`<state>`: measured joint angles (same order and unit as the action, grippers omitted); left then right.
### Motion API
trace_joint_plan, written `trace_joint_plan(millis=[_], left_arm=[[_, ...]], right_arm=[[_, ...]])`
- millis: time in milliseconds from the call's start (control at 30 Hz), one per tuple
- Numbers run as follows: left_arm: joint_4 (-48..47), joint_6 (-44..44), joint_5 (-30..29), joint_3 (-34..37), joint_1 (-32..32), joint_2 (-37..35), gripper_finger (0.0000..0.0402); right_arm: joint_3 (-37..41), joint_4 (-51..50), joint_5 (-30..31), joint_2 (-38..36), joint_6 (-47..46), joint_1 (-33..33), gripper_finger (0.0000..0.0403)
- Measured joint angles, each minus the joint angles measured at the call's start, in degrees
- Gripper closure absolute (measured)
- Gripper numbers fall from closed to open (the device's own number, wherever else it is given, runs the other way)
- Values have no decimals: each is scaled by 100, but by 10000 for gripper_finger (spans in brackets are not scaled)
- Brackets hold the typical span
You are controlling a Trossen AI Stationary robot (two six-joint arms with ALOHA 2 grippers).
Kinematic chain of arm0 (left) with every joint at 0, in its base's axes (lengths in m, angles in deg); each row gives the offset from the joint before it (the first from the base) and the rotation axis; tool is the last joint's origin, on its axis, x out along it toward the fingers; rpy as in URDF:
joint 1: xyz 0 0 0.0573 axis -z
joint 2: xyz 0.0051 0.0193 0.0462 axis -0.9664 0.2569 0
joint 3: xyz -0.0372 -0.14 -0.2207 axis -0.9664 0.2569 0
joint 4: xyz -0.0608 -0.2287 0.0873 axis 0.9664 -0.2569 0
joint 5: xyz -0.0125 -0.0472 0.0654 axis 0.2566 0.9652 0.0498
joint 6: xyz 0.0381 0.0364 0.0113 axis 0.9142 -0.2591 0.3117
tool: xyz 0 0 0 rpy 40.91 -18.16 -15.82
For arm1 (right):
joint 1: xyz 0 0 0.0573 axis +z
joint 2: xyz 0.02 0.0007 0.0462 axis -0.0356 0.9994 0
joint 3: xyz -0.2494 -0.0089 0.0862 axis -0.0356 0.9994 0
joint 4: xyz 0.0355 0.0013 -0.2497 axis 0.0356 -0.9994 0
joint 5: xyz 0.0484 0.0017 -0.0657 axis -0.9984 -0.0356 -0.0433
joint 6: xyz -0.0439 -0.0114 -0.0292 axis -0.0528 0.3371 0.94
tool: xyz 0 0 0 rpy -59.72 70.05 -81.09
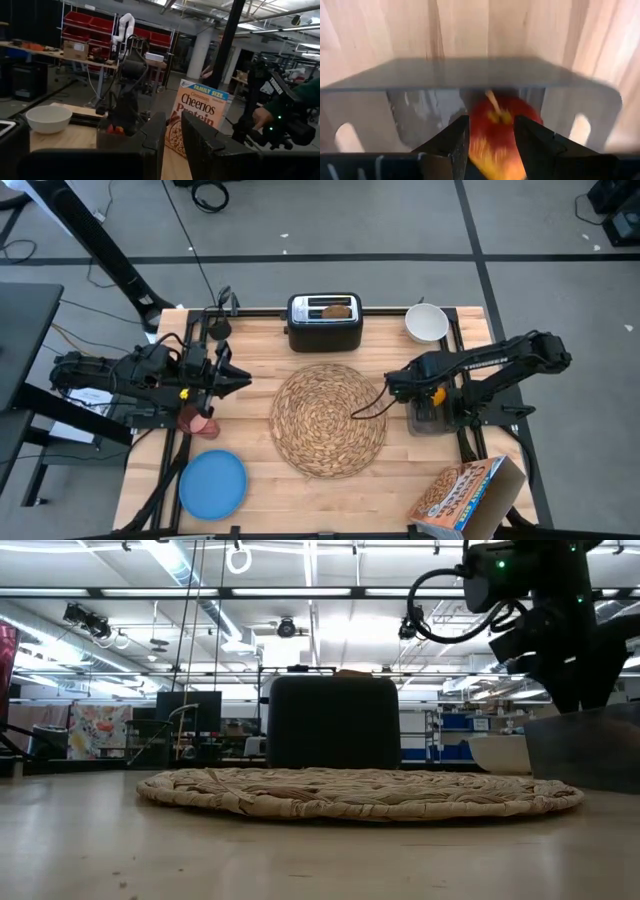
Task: Arrange a breakfast setting
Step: Put the red apple on top of the brown table mat
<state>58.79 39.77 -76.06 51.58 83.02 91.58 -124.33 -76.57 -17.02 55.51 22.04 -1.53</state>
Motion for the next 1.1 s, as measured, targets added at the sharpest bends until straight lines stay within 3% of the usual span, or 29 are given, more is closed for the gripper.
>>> trace_joint_plan(millis=[433, 700, 900, 1100], left_arm=[[50, 164, -18, 0, 0, 0, 331], [81, 162, -18, 0, 0, 0, 331], [90, 161, -19, 0, 0, 0, 331], [94, 333, -82, 0, -7, 0, 331]], right_arm=[[504, 943, -34, 289, 248, -198, 245], [510, 855, -236, 833, 199, -455, 255], [500, 854, -251, 909, 165, -470, 302], [491, 800, -260, 903, 157, -470, 382]])
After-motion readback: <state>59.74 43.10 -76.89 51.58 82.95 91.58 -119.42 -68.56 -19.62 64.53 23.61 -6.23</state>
